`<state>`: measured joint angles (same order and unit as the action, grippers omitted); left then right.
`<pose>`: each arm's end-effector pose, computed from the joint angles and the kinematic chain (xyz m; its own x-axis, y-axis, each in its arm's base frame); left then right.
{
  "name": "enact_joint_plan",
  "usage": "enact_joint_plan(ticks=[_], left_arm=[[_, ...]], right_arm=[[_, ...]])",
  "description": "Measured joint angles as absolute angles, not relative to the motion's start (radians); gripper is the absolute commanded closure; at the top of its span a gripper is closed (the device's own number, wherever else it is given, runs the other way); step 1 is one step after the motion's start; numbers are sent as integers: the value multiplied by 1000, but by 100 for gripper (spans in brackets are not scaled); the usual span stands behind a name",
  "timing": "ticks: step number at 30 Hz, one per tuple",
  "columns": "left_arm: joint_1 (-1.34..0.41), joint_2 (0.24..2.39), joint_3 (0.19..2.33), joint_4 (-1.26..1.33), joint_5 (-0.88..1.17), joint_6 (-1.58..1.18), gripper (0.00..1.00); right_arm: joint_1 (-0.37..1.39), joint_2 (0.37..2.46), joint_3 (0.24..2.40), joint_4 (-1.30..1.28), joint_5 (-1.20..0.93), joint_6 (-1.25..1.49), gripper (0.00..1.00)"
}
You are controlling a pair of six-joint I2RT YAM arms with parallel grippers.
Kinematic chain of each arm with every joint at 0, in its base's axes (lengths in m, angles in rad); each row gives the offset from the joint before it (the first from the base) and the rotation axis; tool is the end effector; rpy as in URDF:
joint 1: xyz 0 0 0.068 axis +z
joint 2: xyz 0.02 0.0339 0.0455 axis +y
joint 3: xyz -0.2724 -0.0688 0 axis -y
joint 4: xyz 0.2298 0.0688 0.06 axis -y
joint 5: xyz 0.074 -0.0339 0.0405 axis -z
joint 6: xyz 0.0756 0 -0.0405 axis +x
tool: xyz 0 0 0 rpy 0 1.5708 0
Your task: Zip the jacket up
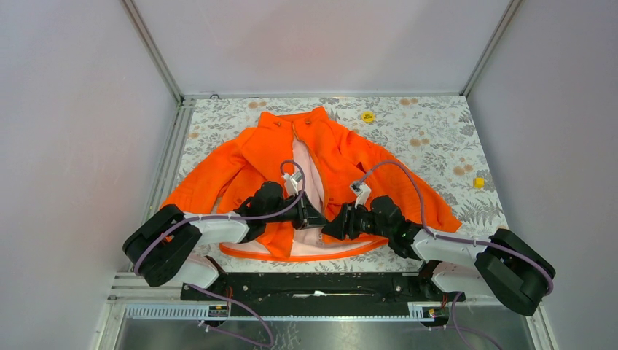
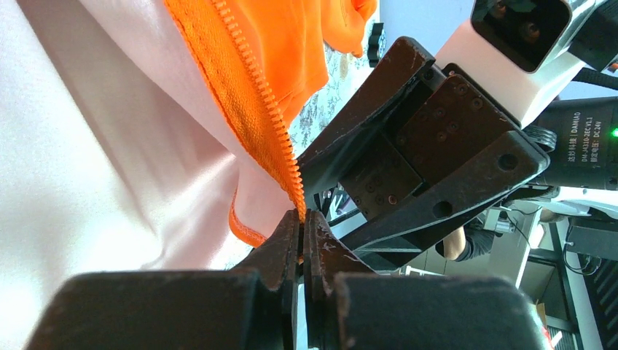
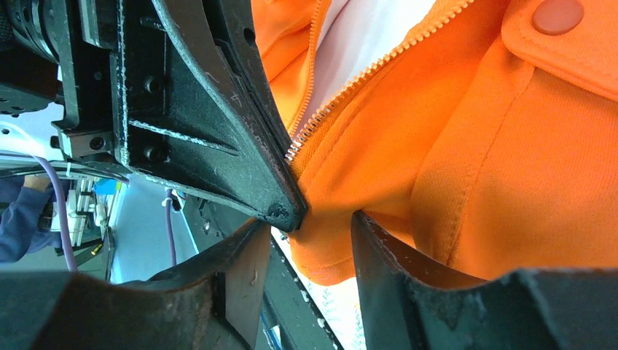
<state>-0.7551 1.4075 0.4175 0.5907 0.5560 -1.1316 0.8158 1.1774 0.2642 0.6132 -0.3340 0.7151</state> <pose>0.1760 -0.2205 0.1693 -0.9678 -0.1449 -0.2060 0.1419 0.3625 -0.9211 0.1481 0.1936 0.1769 -0.7448 0.1125 -0.6578 -0.5487 0.4577 0.6996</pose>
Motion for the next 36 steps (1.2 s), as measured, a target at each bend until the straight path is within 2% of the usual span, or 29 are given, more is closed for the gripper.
enact_joint_plan(ticks=[7, 18, 19, 21, 23, 27, 31, 34, 36], left_arm=[[-754, 1409, 418, 601, 556, -1146, 100], [-752, 1395, 422, 556, 537, -1127, 100], [-752, 1385, 426, 534, 531, -1118, 98], [-753, 1359, 434, 492, 520, -1096, 91], [-754, 1335, 446, 447, 513, -1074, 75], [-754, 1285, 471, 361, 507, -1028, 54], [-754, 1253, 472, 331, 502, -1004, 46], [-754, 1246, 472, 300, 494, -989, 36], [-754, 1229, 472, 248, 474, -972, 35]], right_arm=[[816, 1177, 264, 620, -334, 721, 51], [816, 1180, 264, 619, -352, 731, 96], [816, 1180, 264, 620, -354, 731, 100], [816, 1180, 264, 626, -360, 730, 100], [816, 1182, 265, 636, -363, 727, 100], [798, 1198, 266, 626, -388, 706, 100], [764, 1205, 266, 615, -431, 690, 100], [753, 1211, 267, 615, -463, 681, 100], [750, 1215, 268, 619, -490, 673, 100]])
